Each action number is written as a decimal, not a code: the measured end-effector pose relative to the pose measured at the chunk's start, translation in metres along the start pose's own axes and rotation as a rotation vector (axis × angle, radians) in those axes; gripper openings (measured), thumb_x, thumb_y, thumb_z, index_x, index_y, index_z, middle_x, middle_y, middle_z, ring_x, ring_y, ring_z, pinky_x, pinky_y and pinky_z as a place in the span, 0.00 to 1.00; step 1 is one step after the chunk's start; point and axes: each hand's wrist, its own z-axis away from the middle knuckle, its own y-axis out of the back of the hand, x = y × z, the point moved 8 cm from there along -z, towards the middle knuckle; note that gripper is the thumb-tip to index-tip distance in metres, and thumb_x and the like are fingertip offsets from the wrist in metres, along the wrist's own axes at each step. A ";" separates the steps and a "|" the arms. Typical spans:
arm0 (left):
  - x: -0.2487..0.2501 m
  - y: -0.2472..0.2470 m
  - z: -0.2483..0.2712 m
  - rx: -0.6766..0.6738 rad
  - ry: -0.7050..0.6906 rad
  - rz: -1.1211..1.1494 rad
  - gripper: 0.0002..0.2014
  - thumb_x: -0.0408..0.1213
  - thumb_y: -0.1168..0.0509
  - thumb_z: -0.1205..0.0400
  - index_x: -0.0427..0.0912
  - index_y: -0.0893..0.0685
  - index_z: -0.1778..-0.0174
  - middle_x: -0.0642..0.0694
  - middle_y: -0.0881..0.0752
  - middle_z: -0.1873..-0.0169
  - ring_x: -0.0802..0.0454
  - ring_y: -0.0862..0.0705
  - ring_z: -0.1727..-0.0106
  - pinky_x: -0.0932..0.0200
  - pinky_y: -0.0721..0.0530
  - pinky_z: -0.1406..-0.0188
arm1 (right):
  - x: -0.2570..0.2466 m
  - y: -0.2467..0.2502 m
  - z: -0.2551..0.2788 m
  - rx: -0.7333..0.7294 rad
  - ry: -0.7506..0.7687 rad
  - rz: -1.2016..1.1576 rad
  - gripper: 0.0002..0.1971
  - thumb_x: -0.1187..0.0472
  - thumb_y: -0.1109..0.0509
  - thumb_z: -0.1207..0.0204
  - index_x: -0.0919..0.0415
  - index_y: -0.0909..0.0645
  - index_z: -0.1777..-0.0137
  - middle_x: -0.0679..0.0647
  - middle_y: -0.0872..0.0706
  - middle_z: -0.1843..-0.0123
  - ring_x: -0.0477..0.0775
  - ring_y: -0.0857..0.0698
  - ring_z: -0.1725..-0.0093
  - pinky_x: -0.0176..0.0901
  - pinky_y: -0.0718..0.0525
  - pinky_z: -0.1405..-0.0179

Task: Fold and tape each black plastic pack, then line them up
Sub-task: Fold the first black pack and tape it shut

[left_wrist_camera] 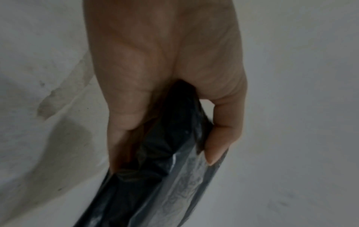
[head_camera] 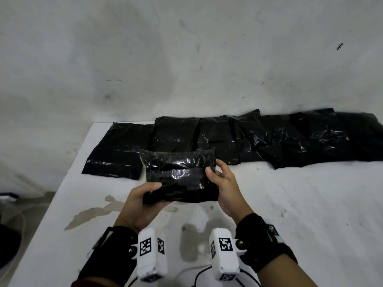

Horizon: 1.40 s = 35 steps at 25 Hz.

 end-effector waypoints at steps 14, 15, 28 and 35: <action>-0.021 0.013 -0.003 -0.114 0.016 0.246 0.32 0.35 0.24 0.41 0.30 0.18 0.39 0.28 0.18 0.40 0.30 0.19 0.39 0.32 0.26 0.38 | 0.014 -0.007 0.002 0.022 -0.127 0.230 0.18 0.52 0.34 0.20 0.69 0.13 0.51 0.63 0.09 0.53 0.61 0.10 0.52 0.49 0.14 0.53; -0.020 0.008 -0.001 -0.148 -0.015 0.269 0.29 0.35 0.32 0.30 0.29 0.24 0.33 0.26 0.23 0.34 0.28 0.25 0.33 0.31 0.32 0.32 | 0.016 -0.006 0.002 0.014 -0.147 0.219 0.19 0.52 0.34 0.20 0.70 0.13 0.50 0.64 0.09 0.53 0.61 0.10 0.53 0.49 0.14 0.54; -0.036 0.054 -0.021 0.325 0.054 -0.444 0.19 0.41 0.33 0.32 0.32 0.14 0.50 0.31 0.14 0.48 0.35 0.17 0.45 0.46 0.19 0.45 | 0.040 0.038 -0.001 0.283 -0.215 0.593 0.23 0.51 0.38 0.18 0.72 0.18 0.62 0.62 0.11 0.59 0.63 0.13 0.55 0.51 0.17 0.53; -0.004 0.040 -0.016 0.515 -0.221 -1.206 0.34 0.39 0.34 0.20 0.38 0.42 0.21 0.41 0.44 0.22 0.42 0.45 0.21 0.46 0.41 0.22 | 0.021 0.030 0.005 0.363 -0.171 1.523 0.33 0.37 0.54 0.18 0.62 0.35 0.24 0.63 0.50 0.18 0.65 0.49 0.22 0.64 0.48 0.25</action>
